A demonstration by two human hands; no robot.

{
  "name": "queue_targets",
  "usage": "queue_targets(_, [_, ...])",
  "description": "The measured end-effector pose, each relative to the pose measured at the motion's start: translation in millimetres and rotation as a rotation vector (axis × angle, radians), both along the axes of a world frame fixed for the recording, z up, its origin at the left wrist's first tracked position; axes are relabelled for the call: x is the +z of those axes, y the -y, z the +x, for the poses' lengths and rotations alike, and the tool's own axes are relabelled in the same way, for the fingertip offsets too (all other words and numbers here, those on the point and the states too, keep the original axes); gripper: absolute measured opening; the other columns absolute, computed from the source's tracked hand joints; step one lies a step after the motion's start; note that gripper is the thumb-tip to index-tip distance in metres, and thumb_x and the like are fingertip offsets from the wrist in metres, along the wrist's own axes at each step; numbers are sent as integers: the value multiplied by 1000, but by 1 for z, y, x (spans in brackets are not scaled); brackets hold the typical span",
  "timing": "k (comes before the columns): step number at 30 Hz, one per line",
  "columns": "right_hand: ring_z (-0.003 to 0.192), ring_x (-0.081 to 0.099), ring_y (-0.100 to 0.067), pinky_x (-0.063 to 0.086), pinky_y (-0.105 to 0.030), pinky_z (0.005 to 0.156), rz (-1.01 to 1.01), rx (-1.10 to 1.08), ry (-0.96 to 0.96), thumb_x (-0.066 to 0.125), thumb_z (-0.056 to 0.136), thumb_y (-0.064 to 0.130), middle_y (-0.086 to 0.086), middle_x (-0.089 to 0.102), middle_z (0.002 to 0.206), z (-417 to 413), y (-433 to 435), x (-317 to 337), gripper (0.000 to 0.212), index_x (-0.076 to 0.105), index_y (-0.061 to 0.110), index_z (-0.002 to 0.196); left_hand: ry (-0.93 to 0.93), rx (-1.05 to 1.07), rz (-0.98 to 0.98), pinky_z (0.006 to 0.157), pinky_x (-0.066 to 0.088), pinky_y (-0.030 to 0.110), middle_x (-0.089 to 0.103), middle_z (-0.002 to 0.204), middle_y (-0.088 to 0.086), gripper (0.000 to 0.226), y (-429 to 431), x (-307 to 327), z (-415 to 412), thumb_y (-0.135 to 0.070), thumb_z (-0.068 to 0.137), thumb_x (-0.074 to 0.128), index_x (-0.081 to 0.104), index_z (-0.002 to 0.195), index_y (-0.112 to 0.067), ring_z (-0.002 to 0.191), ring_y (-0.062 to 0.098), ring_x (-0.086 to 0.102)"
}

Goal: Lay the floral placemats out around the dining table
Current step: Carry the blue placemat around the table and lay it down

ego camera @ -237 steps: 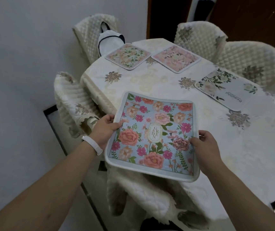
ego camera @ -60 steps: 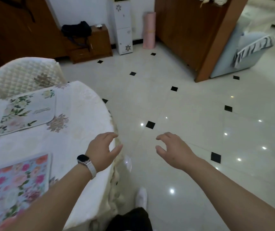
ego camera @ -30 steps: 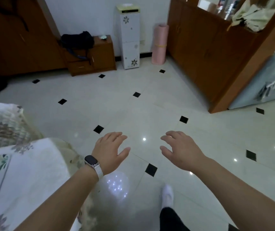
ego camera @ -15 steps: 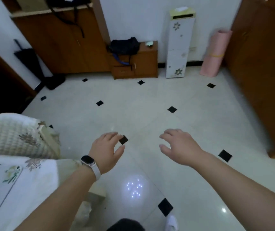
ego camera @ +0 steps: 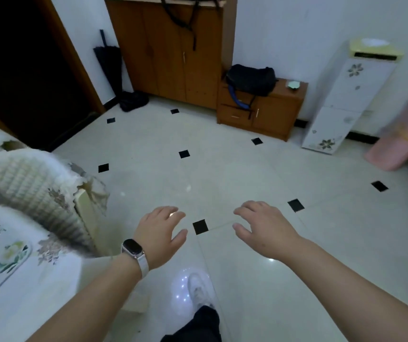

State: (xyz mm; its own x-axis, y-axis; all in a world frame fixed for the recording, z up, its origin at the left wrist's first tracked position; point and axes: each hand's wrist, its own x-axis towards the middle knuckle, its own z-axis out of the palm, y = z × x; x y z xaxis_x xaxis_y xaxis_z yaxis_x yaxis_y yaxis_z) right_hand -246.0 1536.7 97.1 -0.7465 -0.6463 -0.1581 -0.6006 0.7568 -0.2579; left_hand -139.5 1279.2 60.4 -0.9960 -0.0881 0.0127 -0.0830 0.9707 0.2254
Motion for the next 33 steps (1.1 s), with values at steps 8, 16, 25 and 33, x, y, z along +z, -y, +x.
queue_targets(8, [123,48,-18,37,-33,102,23,-17,-22,43,97,47,8,53,134,-161,96,7,44,54,25,134,-16,98,68,97,44,44,62,128,4,55,109,6,-139,-52,82,36,64,118,-21,121,28,54])
queue_targets(16, [123,46,-16,37,-33,103,-80,159,-26,42,98,46,8,52,135,-271,235,29,44,52,26,135,-95,278,72,95,47,42,63,124,2,55,211,33,-213,-52,82,39,64,119,-19,116,26,56])
queue_targets(25, [123,46,-16,36,-31,100,-117,384,-11,40,99,45,9,52,135,-413,382,3,42,53,27,134,-93,535,-43,90,50,42,67,118,3,54,322,27,-283,-58,83,44,68,113,-20,111,27,60])
queue_targets(33, [122,47,-15,38,-30,101,-149,641,23,42,98,46,10,52,133,-552,524,25,42,53,26,134,-97,820,-88,89,51,43,66,120,3,53,393,51,-374,-58,84,43,66,114,-21,110,28,60])
